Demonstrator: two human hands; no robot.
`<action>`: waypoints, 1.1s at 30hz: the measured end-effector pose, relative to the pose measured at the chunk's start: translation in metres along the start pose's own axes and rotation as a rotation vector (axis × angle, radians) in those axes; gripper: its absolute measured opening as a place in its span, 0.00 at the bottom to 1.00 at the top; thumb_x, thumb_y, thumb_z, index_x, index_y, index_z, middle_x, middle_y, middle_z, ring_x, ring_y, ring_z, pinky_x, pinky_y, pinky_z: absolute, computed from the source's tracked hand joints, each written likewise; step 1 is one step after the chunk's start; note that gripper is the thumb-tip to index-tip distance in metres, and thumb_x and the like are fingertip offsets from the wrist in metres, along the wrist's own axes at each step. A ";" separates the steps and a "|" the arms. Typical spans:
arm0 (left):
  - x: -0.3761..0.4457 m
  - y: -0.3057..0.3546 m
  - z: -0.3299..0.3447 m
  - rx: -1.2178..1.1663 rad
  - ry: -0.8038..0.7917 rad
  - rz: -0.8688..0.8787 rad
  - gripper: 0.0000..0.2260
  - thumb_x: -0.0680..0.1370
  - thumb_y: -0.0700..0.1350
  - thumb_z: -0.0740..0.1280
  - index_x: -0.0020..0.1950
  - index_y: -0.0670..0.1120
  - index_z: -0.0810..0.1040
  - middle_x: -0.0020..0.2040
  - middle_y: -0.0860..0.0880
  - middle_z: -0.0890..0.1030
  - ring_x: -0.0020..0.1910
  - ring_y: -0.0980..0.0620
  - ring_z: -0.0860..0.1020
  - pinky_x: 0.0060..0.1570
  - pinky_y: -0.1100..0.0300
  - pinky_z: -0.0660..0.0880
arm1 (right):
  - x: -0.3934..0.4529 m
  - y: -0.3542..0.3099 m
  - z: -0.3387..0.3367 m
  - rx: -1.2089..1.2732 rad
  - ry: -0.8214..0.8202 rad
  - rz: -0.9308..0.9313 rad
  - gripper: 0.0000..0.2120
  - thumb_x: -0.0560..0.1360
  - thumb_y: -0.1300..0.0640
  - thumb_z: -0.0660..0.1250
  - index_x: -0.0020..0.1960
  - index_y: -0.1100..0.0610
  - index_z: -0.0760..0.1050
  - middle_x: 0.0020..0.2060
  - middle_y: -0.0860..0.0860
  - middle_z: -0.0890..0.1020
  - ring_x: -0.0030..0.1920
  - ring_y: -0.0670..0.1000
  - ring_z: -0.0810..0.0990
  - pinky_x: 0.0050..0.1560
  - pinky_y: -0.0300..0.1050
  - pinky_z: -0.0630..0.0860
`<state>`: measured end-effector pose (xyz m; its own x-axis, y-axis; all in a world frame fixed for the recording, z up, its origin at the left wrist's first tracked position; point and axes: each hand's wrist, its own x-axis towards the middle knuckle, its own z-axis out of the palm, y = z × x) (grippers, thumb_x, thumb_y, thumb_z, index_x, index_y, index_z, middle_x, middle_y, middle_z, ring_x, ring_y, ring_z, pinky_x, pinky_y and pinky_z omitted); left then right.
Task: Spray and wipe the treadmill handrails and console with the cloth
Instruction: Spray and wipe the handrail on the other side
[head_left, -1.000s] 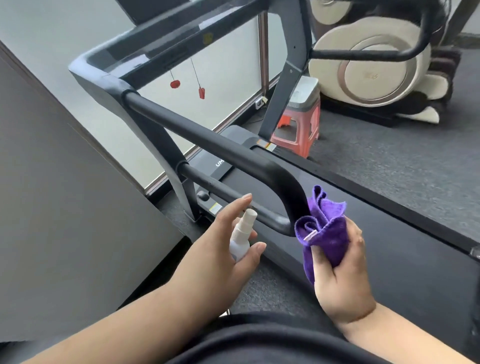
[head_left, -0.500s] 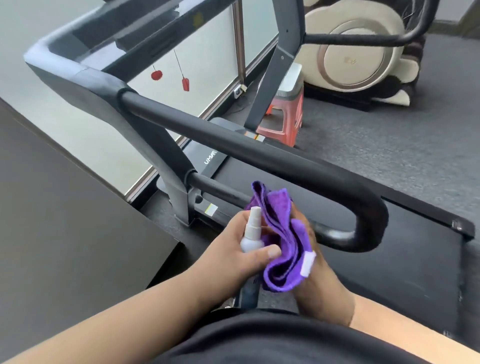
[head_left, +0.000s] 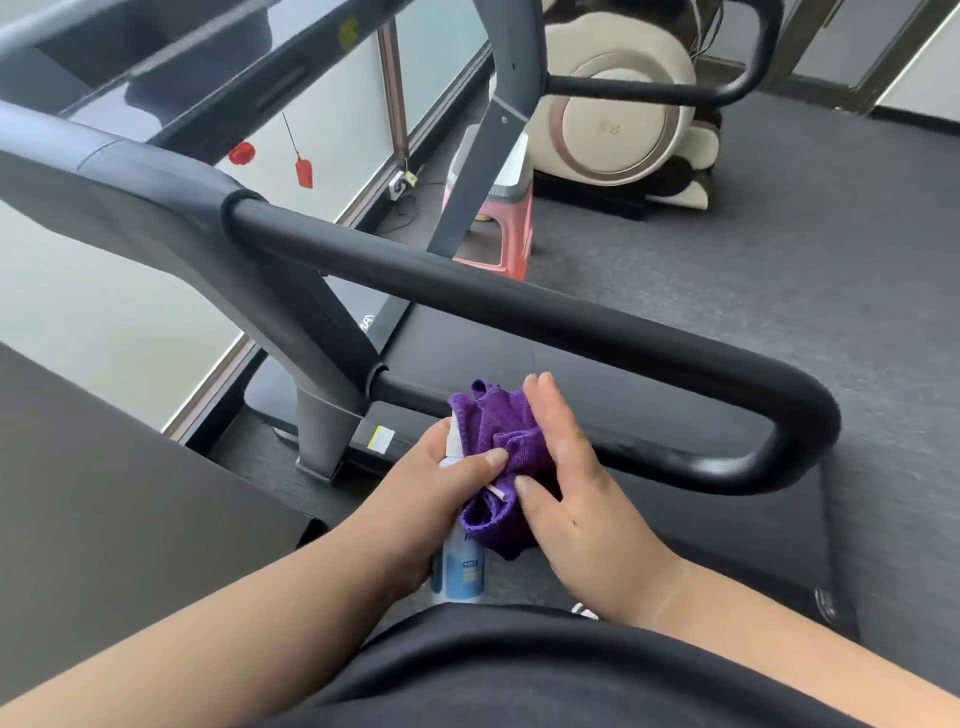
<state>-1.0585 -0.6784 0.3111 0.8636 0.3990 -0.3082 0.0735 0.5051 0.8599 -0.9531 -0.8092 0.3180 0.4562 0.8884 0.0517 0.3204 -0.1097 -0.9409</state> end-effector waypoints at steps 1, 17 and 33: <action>0.000 0.001 -0.002 -0.008 -0.005 0.007 0.12 0.74 0.41 0.69 0.58 0.43 0.79 0.49 0.41 0.83 0.47 0.45 0.81 0.47 0.53 0.79 | 0.001 0.000 0.000 0.118 0.065 0.059 0.40 0.76 0.52 0.66 0.74 0.27 0.44 0.76 0.35 0.60 0.75 0.39 0.61 0.74 0.41 0.61; 0.019 0.003 -0.028 0.252 0.143 -0.001 0.18 0.71 0.59 0.72 0.58 0.54 0.79 0.54 0.47 0.85 0.54 0.46 0.83 0.56 0.44 0.78 | 0.020 0.009 -0.031 -0.242 0.346 0.311 0.08 0.76 0.44 0.68 0.53 0.37 0.71 0.45 0.39 0.83 0.48 0.39 0.80 0.50 0.38 0.73; 0.072 -0.015 -0.002 0.886 0.455 -0.059 0.11 0.75 0.59 0.68 0.47 0.54 0.71 0.39 0.54 0.80 0.38 0.57 0.78 0.34 0.58 0.71 | 0.064 0.030 -0.056 -1.199 0.006 0.057 0.29 0.74 0.36 0.66 0.71 0.46 0.68 0.64 0.47 0.78 0.62 0.53 0.78 0.58 0.50 0.76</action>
<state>-0.9982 -0.6558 0.2751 0.5868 0.7409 -0.3268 0.6157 -0.1461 0.7743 -0.8673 -0.7807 0.3119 0.4973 0.8672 0.0245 0.8674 -0.4966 -0.0311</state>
